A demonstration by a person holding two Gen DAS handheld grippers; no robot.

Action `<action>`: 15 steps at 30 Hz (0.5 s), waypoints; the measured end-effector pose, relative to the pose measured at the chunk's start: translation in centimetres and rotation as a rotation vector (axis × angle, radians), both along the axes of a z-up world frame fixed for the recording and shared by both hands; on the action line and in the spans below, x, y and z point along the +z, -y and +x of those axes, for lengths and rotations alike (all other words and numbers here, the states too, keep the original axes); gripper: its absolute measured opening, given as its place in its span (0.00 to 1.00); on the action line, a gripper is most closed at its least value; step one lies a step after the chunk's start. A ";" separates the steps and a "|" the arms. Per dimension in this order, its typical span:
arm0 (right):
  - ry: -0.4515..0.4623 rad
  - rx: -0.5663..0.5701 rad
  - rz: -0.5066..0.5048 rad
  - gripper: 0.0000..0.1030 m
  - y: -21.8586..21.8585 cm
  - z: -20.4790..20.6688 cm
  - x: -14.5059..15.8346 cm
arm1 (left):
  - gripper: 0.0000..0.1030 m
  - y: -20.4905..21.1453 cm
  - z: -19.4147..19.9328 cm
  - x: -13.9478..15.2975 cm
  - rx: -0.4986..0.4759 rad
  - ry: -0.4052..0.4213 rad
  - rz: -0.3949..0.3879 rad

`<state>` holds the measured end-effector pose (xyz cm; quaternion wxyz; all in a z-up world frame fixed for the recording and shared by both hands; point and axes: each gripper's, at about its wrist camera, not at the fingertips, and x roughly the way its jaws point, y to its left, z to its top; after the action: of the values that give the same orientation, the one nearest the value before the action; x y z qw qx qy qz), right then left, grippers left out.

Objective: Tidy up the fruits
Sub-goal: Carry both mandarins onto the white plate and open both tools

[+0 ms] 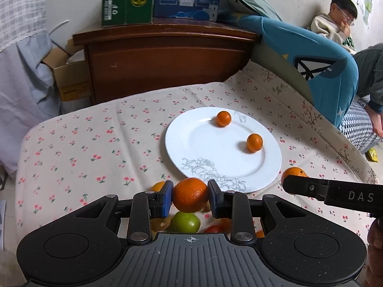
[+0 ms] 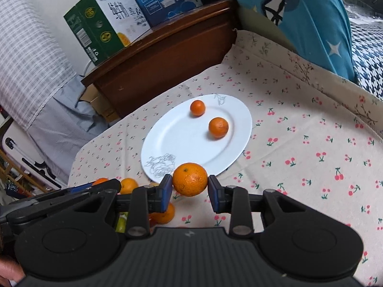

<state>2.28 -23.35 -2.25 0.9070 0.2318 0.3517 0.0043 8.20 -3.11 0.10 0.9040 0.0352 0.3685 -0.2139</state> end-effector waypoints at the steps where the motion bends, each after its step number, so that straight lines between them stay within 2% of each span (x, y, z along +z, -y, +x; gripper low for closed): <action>1: -0.001 -0.005 0.006 0.31 0.2 0.2 -0.1 | 0.27 0.1 0.2 -0.1 -0.005 -0.003 -0.001; 15: -0.009 -0.041 0.067 0.31 1.4 2.6 -1.0 | 0.27 2.2 3.8 -1.0 -0.040 -0.024 -0.003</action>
<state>4.92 -24.76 -3.26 0.8969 0.2693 0.3506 -0.0037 11.97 -5.35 -0.87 0.8951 0.0388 0.3784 -0.2328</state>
